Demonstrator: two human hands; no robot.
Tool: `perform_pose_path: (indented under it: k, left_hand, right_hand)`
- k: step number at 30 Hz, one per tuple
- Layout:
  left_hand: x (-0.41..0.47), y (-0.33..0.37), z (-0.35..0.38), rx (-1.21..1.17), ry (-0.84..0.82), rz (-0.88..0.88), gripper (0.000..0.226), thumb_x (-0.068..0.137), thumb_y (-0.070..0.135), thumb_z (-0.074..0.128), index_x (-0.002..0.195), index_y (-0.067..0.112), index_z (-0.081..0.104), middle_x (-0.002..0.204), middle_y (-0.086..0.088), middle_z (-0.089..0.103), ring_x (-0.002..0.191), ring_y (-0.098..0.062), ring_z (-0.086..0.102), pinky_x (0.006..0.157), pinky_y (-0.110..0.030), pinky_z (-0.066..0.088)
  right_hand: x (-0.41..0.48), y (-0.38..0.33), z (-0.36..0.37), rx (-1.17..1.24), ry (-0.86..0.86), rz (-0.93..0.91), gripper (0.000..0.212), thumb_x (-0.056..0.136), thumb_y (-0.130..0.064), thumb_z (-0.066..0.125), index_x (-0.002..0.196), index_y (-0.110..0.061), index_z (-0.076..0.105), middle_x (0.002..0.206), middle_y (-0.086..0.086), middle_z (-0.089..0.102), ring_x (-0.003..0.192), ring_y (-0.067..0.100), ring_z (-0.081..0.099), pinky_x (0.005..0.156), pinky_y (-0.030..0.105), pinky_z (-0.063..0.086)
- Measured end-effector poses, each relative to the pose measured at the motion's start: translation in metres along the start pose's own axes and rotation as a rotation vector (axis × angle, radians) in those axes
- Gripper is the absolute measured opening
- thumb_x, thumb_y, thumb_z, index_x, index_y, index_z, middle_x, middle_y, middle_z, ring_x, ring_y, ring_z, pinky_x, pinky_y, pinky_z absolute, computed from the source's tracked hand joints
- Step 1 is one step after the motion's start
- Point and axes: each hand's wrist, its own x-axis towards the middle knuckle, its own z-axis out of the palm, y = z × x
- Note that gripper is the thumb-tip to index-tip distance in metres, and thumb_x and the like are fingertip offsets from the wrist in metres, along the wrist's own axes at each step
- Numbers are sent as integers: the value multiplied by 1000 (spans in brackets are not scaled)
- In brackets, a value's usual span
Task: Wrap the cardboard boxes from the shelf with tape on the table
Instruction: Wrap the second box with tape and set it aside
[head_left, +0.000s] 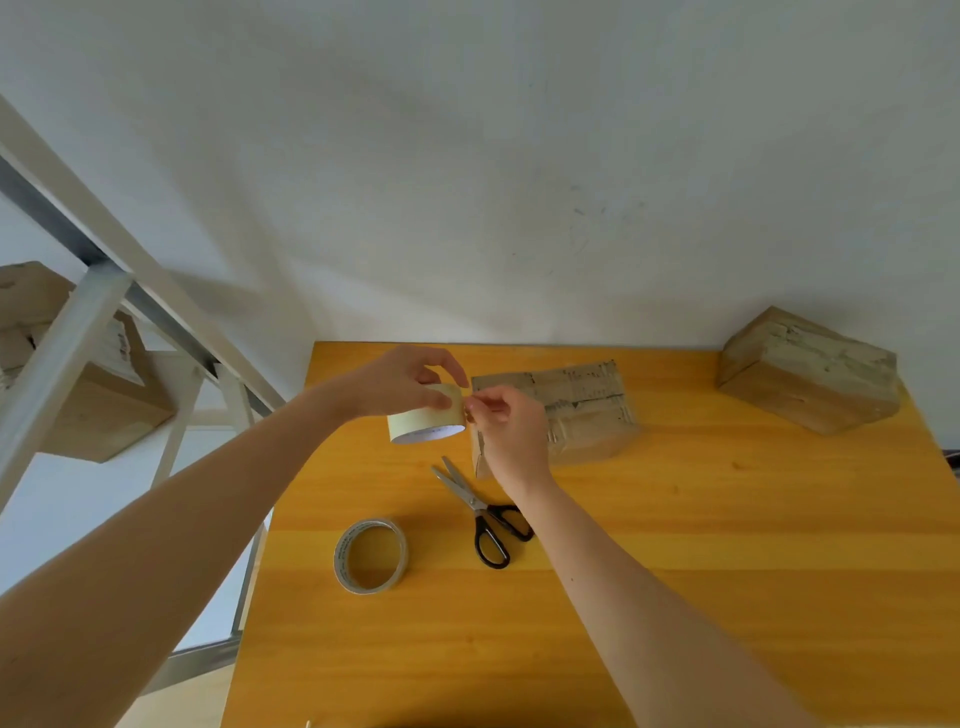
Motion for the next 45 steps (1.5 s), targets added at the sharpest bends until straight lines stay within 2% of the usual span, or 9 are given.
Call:
perform_pose_path:
  k: [4,6,10,18,23,30,39,42,45]
  left_hand:
    - [5,5,-1,-43,-15,-40,25,86,24,67,108,26,56,80,7,61,70,-10,55,63,-21,38]
    - [8,8,-1,26,-24,-37,13,84,30,69,82,22,59,67,6,54,62,-10,46,59,-23,32]
    - [20,18,3,101,20,5,41,86,32,67,50,23,51,48,11,28,47,-8,26,53,-25,21]
    - [34,21,9,170,88,-22,43,86,41,63,63,5,58,57,-2,44,51,-11,39,51,-22,30]
    - [45,19,5,384,188,-63,59,83,50,63,45,12,38,43,0,28,44,-14,29,50,-26,24]
    - [54,13,6,158,117,-54,52,88,37,63,50,15,35,45,9,25,48,-10,24,52,-27,22]
    - [61,8,1,397,136,-139,62,74,55,71,46,15,32,41,7,19,47,-15,23,53,-30,22]
    - [65,11,2,482,184,-148,52,68,64,70,63,15,53,54,5,41,55,-13,40,57,-28,30]
    - [66,12,8,548,213,-153,44,73,63,66,87,22,58,69,9,49,68,-11,48,61,-27,35]
  right_hand:
    - [7,-8,-20,236,85,143,11,92,-12,61,85,-10,68,82,10,70,81,21,69,77,33,59]
    - [14,-12,-33,274,112,179,11,92,-12,61,90,-4,68,83,12,70,80,23,70,75,31,59]
    - [25,-16,-59,324,123,254,5,88,-9,66,87,-6,70,80,11,72,77,22,71,71,28,59]
    - [48,-19,-112,349,142,325,9,86,-5,68,93,0,69,77,9,70,68,15,69,66,23,58]
    - [57,-16,-126,479,144,367,4,82,-3,70,86,-3,70,77,9,70,72,19,69,68,25,58]
    - [73,6,-144,339,164,469,9,82,-5,71,90,-2,67,85,12,70,75,19,69,66,25,59]
    - [85,22,-150,150,171,437,7,83,-11,72,87,-6,71,80,6,72,68,13,65,66,24,58]
    - [92,27,-144,-25,216,395,8,83,-20,72,83,-13,75,80,-3,72,72,7,62,67,22,51]
    - [91,26,-135,-206,234,362,13,88,-26,68,88,-15,76,89,-4,72,65,-2,54,50,12,35]
